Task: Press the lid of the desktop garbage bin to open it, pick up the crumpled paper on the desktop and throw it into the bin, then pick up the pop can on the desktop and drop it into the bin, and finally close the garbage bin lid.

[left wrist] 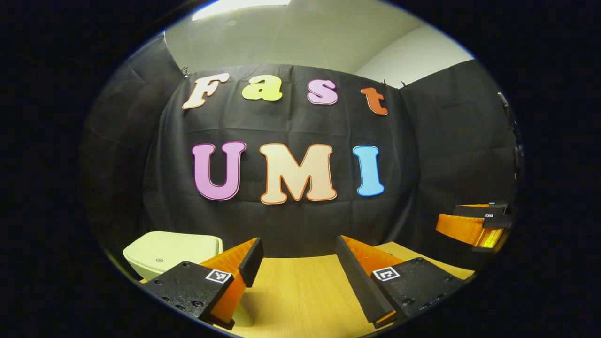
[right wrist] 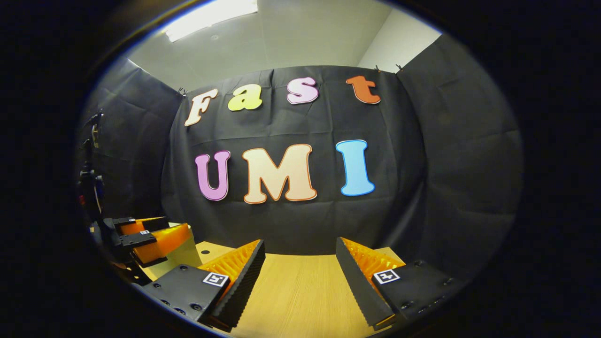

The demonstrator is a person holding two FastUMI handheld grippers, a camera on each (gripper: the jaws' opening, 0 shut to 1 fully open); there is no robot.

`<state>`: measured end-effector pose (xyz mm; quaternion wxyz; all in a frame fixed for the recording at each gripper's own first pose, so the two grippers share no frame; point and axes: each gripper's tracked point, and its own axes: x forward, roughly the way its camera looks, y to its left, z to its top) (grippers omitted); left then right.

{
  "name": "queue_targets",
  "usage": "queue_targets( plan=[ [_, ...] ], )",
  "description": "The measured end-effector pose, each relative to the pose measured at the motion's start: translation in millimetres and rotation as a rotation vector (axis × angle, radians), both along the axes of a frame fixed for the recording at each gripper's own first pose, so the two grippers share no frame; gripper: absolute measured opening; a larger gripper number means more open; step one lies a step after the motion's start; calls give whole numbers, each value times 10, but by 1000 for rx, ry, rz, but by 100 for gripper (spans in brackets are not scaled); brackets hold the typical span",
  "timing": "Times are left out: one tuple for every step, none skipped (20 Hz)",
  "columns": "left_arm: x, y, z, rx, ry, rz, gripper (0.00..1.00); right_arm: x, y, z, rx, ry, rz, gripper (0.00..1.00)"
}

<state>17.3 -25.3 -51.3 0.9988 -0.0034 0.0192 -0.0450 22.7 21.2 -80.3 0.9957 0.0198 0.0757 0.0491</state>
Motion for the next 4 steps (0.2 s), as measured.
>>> queue_targets(
  plan=[
    [9,-26,17,1,-1,-5,93,-6,-10,15,-2,-3,1,95],
    [12,-42,43,2,-5,-11,95,0,-25,28,-4,-8,-1,96],
    [12,-54,57,9,-8,-14,93,10,-38,65,-3,-13,-5,96],
    [11,-56,76,18,-10,-17,93,8,-50,77,1,-16,-8,96]
  ],
)
